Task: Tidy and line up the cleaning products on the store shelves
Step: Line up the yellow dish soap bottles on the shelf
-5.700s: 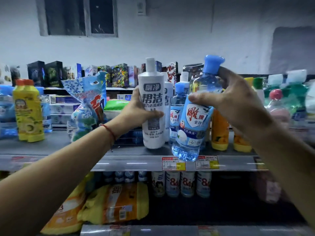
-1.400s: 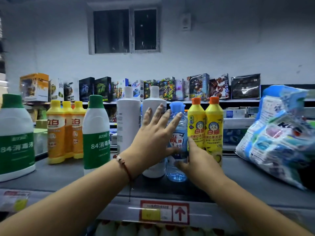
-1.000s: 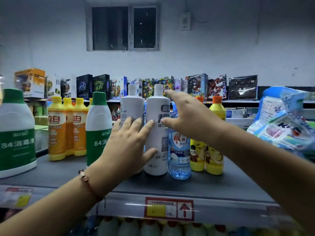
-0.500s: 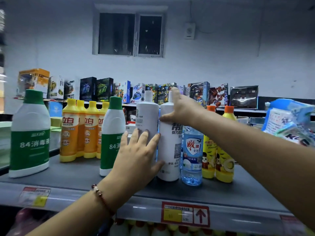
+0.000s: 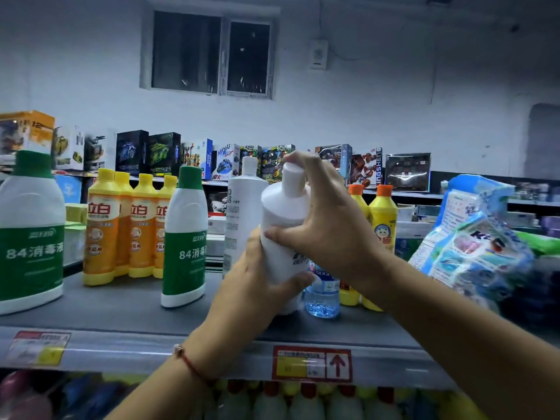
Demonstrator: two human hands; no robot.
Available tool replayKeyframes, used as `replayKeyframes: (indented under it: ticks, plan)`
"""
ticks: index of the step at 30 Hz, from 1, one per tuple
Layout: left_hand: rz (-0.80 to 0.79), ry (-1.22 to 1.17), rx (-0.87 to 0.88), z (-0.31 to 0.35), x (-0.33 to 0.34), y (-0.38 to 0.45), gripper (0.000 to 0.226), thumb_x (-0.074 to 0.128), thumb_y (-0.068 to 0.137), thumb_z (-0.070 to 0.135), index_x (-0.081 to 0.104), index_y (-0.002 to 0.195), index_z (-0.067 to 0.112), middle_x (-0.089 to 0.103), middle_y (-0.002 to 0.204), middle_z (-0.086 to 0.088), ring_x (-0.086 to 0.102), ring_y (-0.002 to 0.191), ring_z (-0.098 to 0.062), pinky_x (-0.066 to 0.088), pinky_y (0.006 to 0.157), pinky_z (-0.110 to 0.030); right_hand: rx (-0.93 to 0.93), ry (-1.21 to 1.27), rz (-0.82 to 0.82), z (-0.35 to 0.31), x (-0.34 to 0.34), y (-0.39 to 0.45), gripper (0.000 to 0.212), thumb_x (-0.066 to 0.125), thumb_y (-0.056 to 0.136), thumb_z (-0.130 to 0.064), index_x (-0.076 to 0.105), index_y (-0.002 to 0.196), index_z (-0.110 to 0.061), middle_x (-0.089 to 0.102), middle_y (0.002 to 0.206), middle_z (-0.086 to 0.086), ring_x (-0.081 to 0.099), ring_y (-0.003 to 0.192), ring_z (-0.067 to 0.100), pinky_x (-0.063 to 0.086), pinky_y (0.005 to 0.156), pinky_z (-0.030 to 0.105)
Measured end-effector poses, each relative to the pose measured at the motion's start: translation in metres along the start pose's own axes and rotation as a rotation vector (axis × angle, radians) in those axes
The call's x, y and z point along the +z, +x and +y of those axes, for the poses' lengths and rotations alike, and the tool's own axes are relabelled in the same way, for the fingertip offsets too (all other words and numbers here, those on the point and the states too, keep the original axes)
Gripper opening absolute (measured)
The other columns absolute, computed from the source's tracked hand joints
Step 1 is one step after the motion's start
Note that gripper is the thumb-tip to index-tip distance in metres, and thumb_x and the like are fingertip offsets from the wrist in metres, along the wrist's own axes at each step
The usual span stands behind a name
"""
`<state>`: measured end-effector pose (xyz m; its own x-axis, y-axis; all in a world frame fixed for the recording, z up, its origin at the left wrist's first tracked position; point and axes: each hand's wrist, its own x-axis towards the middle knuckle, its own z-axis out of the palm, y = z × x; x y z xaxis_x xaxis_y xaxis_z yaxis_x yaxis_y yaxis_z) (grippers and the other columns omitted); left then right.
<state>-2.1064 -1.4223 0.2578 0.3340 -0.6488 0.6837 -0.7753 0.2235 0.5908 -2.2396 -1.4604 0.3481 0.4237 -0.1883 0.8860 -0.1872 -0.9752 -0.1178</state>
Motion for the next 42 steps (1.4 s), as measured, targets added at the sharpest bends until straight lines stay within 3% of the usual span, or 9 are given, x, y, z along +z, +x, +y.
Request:
replayKeyframes:
  ticks: [3,6,12,20,25,27,31,35,42]
  plan:
    - [0.106,-0.161,0.029,0.014,0.014,-0.003,0.088,0.086,0.069,0.047,0.027,0.133,0.035,0.055,0.105,0.019,0.059,0.086,0.003,0.049,0.065,-0.011,0.033,0.105,0.117,-0.003,-0.01,-0.014,0.085,0.09,0.066,-0.021,0.046,0.138,-0.02,0.049,0.122,-0.003,0.051,0.096,0.004,0.047,0.078,0.008]
    - [0.156,-0.236,0.097,0.028,0.018,-0.011,0.085,0.089,0.065,0.041,0.026,0.123,0.044,0.052,0.097,0.023,0.058,0.084,0.013,0.045,0.06,-0.003,0.064,0.233,0.174,-0.006,-0.028,-0.026,0.088,0.091,0.067,-0.022,0.043,0.141,-0.027,0.051,0.126,-0.003,0.06,0.105,0.016,0.058,0.078,0.024]
    - [0.186,-0.362,0.208,0.064,0.025,-0.031,0.075,0.084,0.056,0.052,0.031,0.109,0.054,0.058,0.104,0.028,0.061,0.085,0.007,0.052,0.062,-0.015,0.052,0.263,0.184,-0.025,-0.071,-0.06,0.096,0.088,0.073,-0.027,0.032,0.151,-0.03,0.05,0.134,-0.007,0.056,0.119,0.01,0.052,0.092,0.02]
    - [-0.06,-0.9,0.193,0.117,0.064,-0.065,0.073,0.08,0.066,0.037,0.052,0.122,-0.001,0.072,0.105,-0.012,0.073,0.094,-0.026,0.061,0.075,-0.039,0.425,0.646,0.211,0.006,-0.125,-0.13,0.07,0.075,0.079,-0.038,0.045,0.142,-0.034,0.059,0.135,-0.003,0.061,0.123,0.007,0.055,0.096,0.028]
    - [-0.253,-1.16,0.017,0.147,0.114,-0.1,0.066,0.077,0.076,0.037,0.052,0.122,-0.003,0.064,0.112,-0.035,0.063,0.102,-0.056,0.05,0.084,-0.073,0.756,0.818,-0.168,0.043,-0.158,-0.218,0.083,0.072,0.08,-0.058,0.043,0.148,-0.022,0.061,0.139,0.01,0.06,0.126,0.03,0.045,0.104,0.055]
    - [-0.292,-1.215,-0.051,0.16,0.135,-0.117,0.062,0.076,0.077,0.038,0.055,0.123,0.002,0.063,0.114,-0.035,0.062,0.102,-0.056,0.05,0.085,-0.072,0.804,0.88,-0.245,0.044,-0.166,-0.255,0.085,0.075,0.08,-0.059,0.041,0.15,-0.025,0.055,0.145,0.013,0.055,0.131,0.038,0.04,0.107,0.065]
    - [-0.359,-1.28,-0.231,0.192,0.18,-0.169,0.048,0.072,0.074,0.047,0.067,0.116,0.024,0.072,0.11,-0.015,0.069,0.097,-0.04,0.057,0.081,-0.057,0.981,0.915,-0.057,0.023,-0.199,-0.317,0.061,0.083,0.074,-0.044,0.064,0.129,-0.03,0.068,0.128,0.011,0.067,0.113,0.033,0.058,0.088,0.043]
    - [-0.482,-1.277,-0.4,0.211,0.224,-0.232,0.051,0.069,0.081,0.051,0.066,0.118,0.016,0.067,0.114,-0.028,0.064,0.103,-0.053,0.052,0.088,-0.068,1.214,0.769,0.098,0.004,-0.231,-0.386,0.051,0.077,0.069,-0.044,0.071,0.116,-0.027,0.074,0.115,0.013,0.071,0.104,0.036,0.058,0.089,0.048]
    - [-0.786,-1.231,-0.91,0.235,0.275,-0.322,0.067,0.056,0.081,0.067,0.068,0.119,0.012,0.074,0.109,-0.017,0.073,0.096,-0.031,0.056,0.088,-0.049,1.487,0.548,0.166,-0.03,-0.287,-0.478,0.039,0.085,0.074,-0.026,0.071,0.111,-0.025,0.078,0.099,0.002,0.076,0.085,0.02,0.057,0.066,0.029]
